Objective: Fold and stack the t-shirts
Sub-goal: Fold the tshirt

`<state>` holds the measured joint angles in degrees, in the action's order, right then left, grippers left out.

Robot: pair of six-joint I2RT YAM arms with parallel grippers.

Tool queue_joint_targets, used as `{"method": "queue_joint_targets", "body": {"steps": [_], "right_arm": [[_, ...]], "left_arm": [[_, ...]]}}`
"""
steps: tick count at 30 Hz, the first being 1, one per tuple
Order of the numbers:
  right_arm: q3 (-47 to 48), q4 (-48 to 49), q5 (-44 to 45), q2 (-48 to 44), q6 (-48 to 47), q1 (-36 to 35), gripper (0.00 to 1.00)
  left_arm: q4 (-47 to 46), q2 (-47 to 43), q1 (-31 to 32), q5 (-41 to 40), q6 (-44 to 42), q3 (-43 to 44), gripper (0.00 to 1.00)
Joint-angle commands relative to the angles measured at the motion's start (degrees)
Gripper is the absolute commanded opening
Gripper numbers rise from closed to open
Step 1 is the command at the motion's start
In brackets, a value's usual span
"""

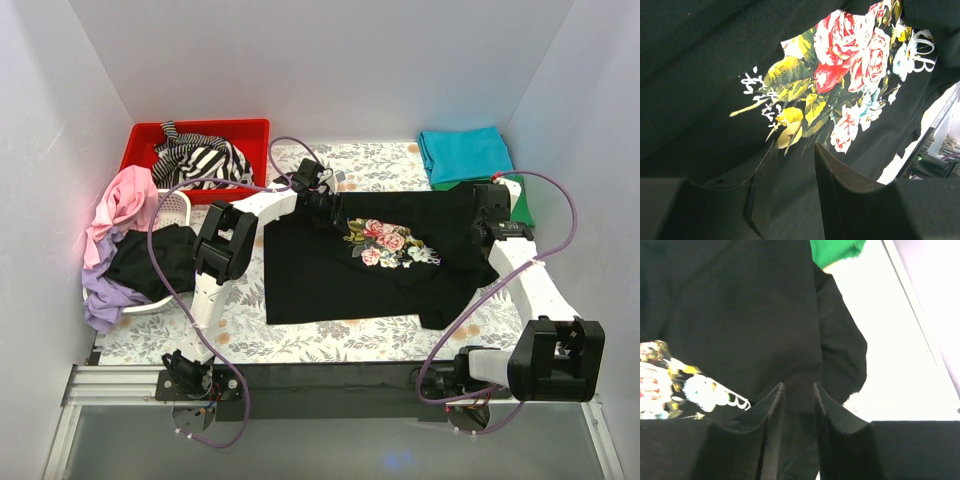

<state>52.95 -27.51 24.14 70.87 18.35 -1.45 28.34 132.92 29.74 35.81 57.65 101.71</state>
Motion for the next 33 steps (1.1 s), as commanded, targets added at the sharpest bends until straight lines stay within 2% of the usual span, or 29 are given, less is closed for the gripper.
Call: {"method": "queue_joint_targets", "body": {"steps": [1, 3, 5, 6, 10, 12, 19, 21, 24, 28, 33], "right_arm": [[-0.6, 3.5, 1.4, -1.1, -0.7, 0.2, 0.38], [-0.7, 6.0, -2.4, -2.8, -4.2, -0.2, 0.4], [-2.0, 10.9, -11.9, -3.4, -6.9, -0.5, 0.4], [-1.9, 11.2, -14.5, -2.4, -7.7, -0.5, 0.44], [0.7, 8.2, -27.3, 5.0, -9.3, -1.0, 0.41], [1.0, 7.6, -28.9, 7.9, -9.4, -1.9, 0.41], [2.6, 8.4, -32.8, 12.2, -12.1, -5.7, 0.43], [3.3, 8.0, -33.2, 13.3, -14.6, -6.8, 0.48], [4.2, 6.7, -31.6, 15.2, -16.9, -8.4, 0.49], [5.4, 6.1, -24.6, 16.8, -18.2, -10.8, 0.5], [7.7, 4.6, -22.8, 20.8, -18.2, -11.3, 0.48]], "left_arm": [[1.3, 0.3, 0.1, 1.1, -0.9, 0.4, 0.34], [1.2, 0.1, 0.1, 0.8, -0.8, 0.3, 0.34], [1.2, 0.2, 0.1, 0.5, -0.8, 0.4, 0.34], [1.2, 0.2, 0.1, 0.4, -0.8, 0.6, 0.34], [1.1, 0.5, 0.1, 0.7, -0.6, 0.8, 0.34], [1.2, 0.5, 0.1, 0.7, -0.7, 0.5, 0.34], [1.1, 0.1, 0.1, -0.8, -1.0, 0.2, 0.34], [1.1, 0.1, 0.1, -0.9, -1.1, 0.5, 0.34], [1.2, 0.2, 0.1, -0.9, -1.1, 0.6, 0.34], [1.4, 0.3, 0.1, -0.9, -1.3, 0.6, 0.34], [1.4, 0.7, 0.0, -0.7, -1.4, 0.6, 0.34]]}}
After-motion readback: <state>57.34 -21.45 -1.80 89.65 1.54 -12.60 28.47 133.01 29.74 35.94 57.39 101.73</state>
